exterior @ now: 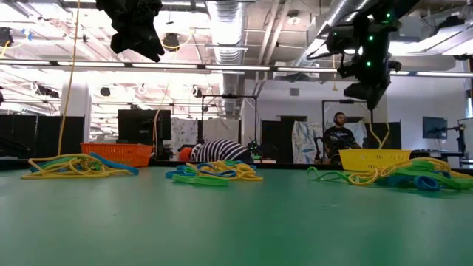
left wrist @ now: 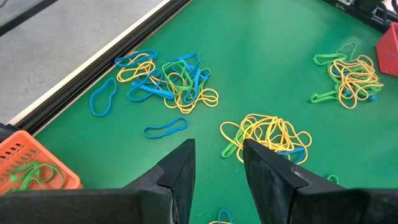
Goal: Sort rubber bands into baskets
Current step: Put the yellow rubber band into the yellow bin
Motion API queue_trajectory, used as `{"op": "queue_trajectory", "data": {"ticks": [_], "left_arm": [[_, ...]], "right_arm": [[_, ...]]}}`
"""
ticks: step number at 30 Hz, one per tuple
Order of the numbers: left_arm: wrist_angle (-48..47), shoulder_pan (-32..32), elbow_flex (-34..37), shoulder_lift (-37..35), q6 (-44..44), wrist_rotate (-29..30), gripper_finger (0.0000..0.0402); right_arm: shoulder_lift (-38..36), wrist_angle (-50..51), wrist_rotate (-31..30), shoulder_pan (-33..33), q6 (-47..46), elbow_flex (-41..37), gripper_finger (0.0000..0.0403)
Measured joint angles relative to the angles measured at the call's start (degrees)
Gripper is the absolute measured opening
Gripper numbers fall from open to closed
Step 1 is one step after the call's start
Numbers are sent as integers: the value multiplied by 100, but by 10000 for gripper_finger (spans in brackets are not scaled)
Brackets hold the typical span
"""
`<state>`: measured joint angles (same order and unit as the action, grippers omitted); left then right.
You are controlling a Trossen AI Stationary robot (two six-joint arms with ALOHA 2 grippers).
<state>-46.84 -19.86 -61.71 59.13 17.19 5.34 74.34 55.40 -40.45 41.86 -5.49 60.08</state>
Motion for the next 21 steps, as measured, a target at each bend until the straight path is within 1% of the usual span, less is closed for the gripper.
{"op": "queue_trajectory", "data": {"ticks": [6,10,15,18,21], "left_arm": [[-1,0,0,0,0,0,124],[1,0,0,0,0,0,124],[0,1,0,0,0,-1,124],[-1,2,0,0,0,0,124],[-1,0,0,0,-2,0,124]], "right_arm": [[0,-341,47,149,13,-373,24],[0,-551,507,304,12,-618,24],[0,-809,747,403,100,-944,27],[0,-997,761,405,105,-1099,47],[0,-1166,753,405,108,-1204,79]]}}
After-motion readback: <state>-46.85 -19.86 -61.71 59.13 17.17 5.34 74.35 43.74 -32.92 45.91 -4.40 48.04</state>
